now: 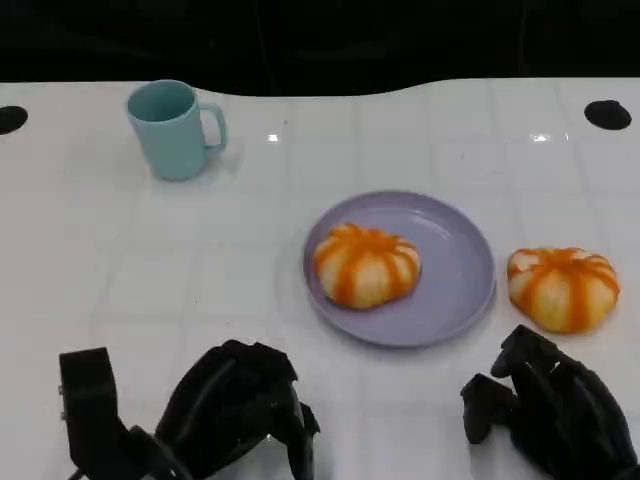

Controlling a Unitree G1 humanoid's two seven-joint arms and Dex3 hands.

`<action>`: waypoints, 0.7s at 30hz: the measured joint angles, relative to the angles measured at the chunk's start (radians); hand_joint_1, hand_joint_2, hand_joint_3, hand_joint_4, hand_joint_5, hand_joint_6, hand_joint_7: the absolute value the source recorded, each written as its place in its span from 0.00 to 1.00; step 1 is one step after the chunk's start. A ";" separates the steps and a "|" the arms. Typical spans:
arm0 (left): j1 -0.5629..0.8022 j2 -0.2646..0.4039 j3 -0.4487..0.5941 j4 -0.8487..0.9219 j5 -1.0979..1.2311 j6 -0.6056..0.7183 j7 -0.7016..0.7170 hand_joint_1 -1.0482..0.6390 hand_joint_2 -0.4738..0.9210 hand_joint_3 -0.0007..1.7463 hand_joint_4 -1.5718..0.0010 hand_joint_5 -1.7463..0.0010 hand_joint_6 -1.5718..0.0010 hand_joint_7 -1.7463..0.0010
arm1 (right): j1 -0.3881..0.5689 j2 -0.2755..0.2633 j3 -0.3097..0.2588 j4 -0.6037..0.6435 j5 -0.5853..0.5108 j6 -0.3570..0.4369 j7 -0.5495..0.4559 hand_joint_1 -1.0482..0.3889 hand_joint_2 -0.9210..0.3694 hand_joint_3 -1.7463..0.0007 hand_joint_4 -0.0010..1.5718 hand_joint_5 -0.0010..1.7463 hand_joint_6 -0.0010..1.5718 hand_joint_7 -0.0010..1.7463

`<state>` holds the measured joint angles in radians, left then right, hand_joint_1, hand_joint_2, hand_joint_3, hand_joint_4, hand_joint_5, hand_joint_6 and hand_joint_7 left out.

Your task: Grasp the bread from the table and place it into the plate.

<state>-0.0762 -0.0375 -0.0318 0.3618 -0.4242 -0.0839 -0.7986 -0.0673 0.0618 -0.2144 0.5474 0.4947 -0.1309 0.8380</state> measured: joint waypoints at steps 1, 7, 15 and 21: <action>0.000 0.000 0.000 0.001 0.000 -0.001 -0.003 0.00 0.84 0.01 0.00 0.53 0.00 0.67 | 0.002 0.000 0.000 0.000 0.000 0.000 0.000 0.33 0.00 0.88 0.50 0.94 0.45 0.78; 0.003 0.000 0.000 0.003 -0.001 -0.005 -0.014 0.00 0.83 0.00 0.00 0.53 0.00 0.67 | 0.016 0.001 0.002 -0.007 0.000 0.006 -0.004 0.33 0.00 0.89 0.49 0.92 0.45 0.78; 0.007 -0.002 0.000 0.002 -0.011 0.017 -0.021 0.00 0.82 0.00 0.00 0.55 0.00 0.70 | 0.021 0.000 0.007 -0.021 0.001 0.009 -0.010 0.34 0.00 0.88 0.49 0.92 0.44 0.77; 0.006 -0.039 0.019 0.012 -0.063 0.049 -0.039 0.00 0.84 0.01 0.00 0.57 0.00 0.72 | 0.019 -0.003 0.003 -0.017 0.002 0.015 -0.009 0.34 0.00 0.88 0.50 0.92 0.44 0.77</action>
<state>-0.0702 -0.0765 -0.0126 0.3738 -0.4873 -0.0354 -0.8374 -0.0480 0.0584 -0.2111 0.5299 0.4967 -0.1159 0.8290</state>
